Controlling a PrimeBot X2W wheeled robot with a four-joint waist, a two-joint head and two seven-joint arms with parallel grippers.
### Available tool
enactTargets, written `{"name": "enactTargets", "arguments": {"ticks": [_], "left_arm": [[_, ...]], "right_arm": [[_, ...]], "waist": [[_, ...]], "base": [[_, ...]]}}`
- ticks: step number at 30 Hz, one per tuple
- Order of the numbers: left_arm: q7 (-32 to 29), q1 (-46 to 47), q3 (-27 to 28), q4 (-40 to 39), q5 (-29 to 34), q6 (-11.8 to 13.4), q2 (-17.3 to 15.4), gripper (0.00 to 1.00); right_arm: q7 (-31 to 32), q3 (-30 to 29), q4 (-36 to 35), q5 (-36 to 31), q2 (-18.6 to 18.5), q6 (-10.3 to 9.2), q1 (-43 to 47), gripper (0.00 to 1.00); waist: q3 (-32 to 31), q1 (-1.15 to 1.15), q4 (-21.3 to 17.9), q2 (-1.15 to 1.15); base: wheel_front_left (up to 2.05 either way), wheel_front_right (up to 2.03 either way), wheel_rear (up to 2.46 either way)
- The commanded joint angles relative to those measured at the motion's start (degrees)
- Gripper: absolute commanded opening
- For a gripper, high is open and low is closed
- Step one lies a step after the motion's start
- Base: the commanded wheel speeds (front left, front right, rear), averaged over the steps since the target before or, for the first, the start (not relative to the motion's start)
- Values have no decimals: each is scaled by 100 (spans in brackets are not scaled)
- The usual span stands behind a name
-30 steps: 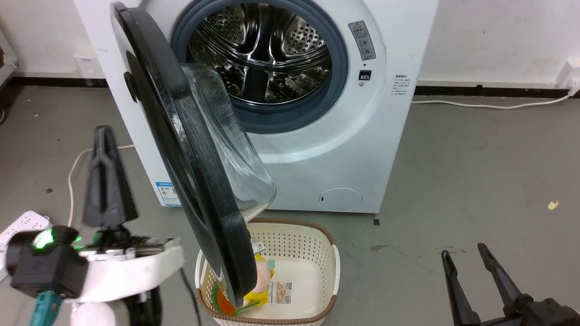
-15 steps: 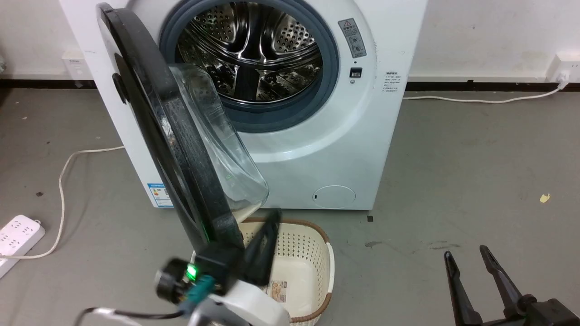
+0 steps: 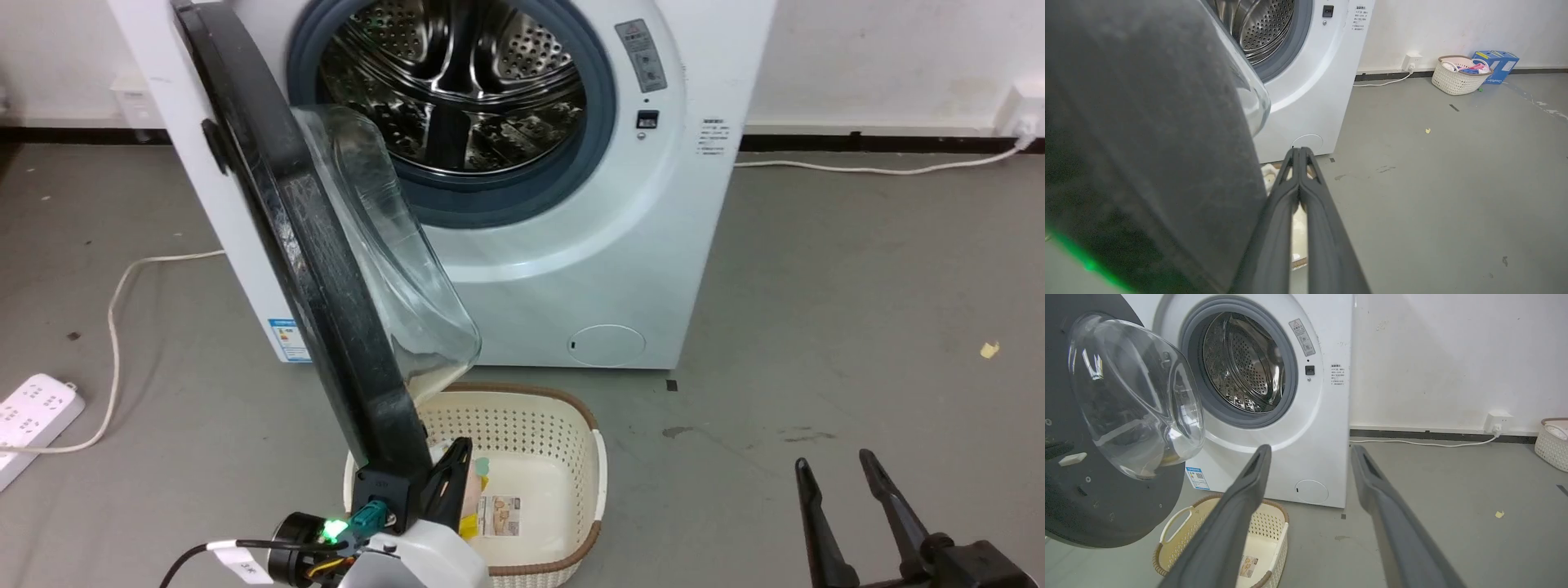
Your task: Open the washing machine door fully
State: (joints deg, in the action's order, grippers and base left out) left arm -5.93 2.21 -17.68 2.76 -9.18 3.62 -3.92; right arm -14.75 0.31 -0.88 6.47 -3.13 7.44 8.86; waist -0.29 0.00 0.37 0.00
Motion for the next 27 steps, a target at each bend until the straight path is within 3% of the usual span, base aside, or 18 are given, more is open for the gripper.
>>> {"name": "enactTargets", "arguments": {"ticks": [1, 8, 18, 23, 27], "left_arm": [[48, 59, 96, 31, 21, 70, -74, 0], [37, -163, 177, 13, -33, 73, -277, 0], [68, -220, 546, -193, -147, 340, -433, 0], [114, -61, 844, -212, -306, 447, -505, 0], [332, 327, 1394, 14, -551, 494, -779, 0]], "right_arm": [[-25, 19, 12, -30, 25, 5, -65, 100], [-25, 10, 35, -6, 25, 5, -10, 100], [-25, 101, 59, 11, 25, 5, 13, 100], [-25, 147, 40, -93, 25, 5, -55, 100], [-25, 205, 15, -327, -5, 5, -226, 100]], "waist": [[-10, 0, 51, 0], [-90, 0, 550, 0], [-49, 0, 1500, 0], [232, 0, 1783, 0], [765, 0, 1926, 0]], "base": [[0, 0, 0], [0, 0, 0], [0, 0, 0], [0, 0, 0], [0, 0, 0]]}}
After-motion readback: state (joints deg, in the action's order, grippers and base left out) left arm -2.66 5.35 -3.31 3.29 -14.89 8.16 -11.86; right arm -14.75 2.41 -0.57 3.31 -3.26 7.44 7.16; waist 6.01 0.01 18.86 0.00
